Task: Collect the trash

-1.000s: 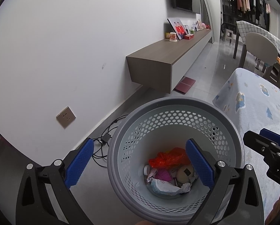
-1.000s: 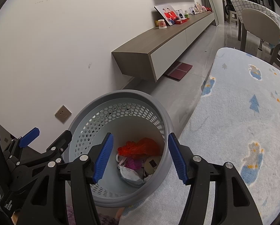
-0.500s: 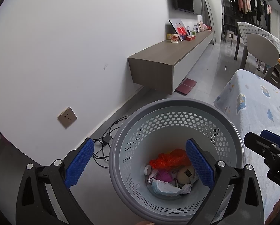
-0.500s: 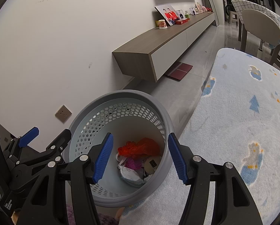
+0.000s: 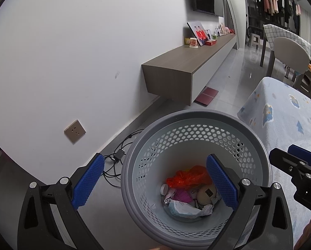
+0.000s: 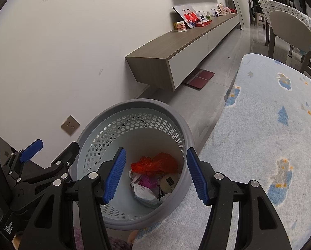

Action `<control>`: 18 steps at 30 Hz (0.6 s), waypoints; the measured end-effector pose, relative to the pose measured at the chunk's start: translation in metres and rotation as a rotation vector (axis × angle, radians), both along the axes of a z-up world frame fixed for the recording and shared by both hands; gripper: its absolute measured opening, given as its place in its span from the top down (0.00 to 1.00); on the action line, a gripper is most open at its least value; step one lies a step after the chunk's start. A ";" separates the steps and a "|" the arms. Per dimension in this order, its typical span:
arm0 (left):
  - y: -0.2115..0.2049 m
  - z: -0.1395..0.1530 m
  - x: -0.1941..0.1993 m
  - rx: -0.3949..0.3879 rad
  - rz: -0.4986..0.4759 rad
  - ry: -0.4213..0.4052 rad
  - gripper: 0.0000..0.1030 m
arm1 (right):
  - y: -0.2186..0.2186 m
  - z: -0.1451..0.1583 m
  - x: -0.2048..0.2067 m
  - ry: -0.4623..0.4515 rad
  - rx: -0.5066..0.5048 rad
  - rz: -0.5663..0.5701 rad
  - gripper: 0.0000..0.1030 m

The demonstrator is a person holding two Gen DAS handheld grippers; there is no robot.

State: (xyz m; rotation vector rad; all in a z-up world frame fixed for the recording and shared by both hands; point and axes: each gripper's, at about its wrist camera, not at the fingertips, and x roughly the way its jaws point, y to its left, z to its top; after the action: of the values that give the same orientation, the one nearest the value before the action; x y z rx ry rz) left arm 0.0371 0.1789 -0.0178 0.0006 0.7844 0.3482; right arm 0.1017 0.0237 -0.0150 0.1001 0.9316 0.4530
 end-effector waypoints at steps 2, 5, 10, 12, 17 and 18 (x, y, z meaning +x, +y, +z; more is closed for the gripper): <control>0.000 0.000 0.000 -0.001 -0.002 0.001 0.06 | 0.001 0.000 0.001 0.000 0.000 0.001 0.43; 0.000 0.001 0.000 0.000 -0.006 0.001 0.06 | 0.001 0.000 0.001 0.002 0.000 0.000 0.43; 0.000 0.001 0.001 0.000 -0.009 0.000 0.06 | 0.001 0.000 0.001 0.000 -0.001 0.002 0.43; 0.000 0.001 0.002 0.000 -0.010 0.000 0.06 | 0.001 0.000 0.001 0.001 -0.001 0.001 0.43; -0.002 0.002 0.000 -0.008 -0.015 0.001 0.06 | 0.001 0.000 0.001 0.001 0.000 0.001 0.43; -0.002 0.002 0.000 -0.008 -0.017 0.000 0.06 | 0.001 0.000 0.001 0.001 0.000 0.001 0.43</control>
State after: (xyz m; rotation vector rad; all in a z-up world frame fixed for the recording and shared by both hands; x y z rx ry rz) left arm 0.0374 0.1765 -0.0157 0.0001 0.7855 0.3294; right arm 0.1026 0.0249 -0.0152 0.0994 0.9328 0.4542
